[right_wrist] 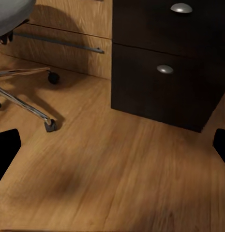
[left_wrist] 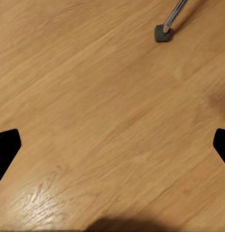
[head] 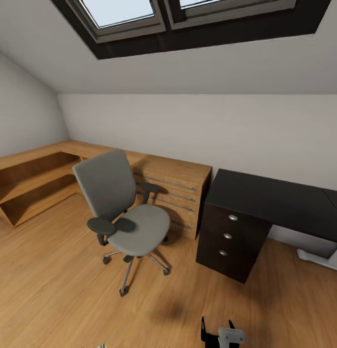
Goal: In the bedroom, organize the workspace by keeping the computer under the desk, ensuring the monitor is on the desk, placing the keyboard on the desk next to the monitor, placing the mouse on the desk next to the keyboard, moving the folder from the swivel chair onto the desk next to the mouse, stacking the notebook on top of the folder with the pen on top of the notebook, and positioning the swivel chair next to the desk.
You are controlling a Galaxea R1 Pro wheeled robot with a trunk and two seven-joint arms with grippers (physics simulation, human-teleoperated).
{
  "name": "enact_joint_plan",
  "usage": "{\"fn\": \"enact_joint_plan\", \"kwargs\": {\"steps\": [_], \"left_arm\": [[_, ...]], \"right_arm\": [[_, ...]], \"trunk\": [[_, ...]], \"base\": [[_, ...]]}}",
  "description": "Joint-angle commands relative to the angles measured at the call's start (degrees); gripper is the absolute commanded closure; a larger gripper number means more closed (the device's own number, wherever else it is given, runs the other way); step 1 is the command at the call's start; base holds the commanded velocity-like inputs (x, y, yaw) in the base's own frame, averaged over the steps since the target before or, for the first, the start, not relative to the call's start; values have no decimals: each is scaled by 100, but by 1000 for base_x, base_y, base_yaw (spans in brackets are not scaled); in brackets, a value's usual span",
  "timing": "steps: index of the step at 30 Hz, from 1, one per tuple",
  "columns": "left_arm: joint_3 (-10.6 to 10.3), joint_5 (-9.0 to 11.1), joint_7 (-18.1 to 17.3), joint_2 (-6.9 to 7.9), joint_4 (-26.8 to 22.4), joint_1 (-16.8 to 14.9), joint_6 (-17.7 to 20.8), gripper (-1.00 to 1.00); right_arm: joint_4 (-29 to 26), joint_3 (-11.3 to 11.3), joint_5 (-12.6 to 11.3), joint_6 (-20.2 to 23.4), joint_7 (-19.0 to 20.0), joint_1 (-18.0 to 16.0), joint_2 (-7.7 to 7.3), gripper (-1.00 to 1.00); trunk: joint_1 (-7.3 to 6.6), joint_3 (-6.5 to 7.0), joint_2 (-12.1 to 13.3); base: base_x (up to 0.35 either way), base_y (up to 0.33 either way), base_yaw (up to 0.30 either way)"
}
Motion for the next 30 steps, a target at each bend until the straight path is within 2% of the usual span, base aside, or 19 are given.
{"fn": "enact_joint_plan", "kwargs": {"steps": [1, 30], "left_arm": [[-46, 14, 51, 0, -3, -4, -8, -100], [-37, 16, 44, 4, -3, -4, -7, -100]], "right_arm": [[8, 50, -19, -12, -32, -2, 2, -100], [4, 47, -17, 322, -32, -4, -19, -100]], "trunk": [[0, -12, -3], [0, -205, -3]], "base": [[0, 0, 207], [0, 0, 207]]}}
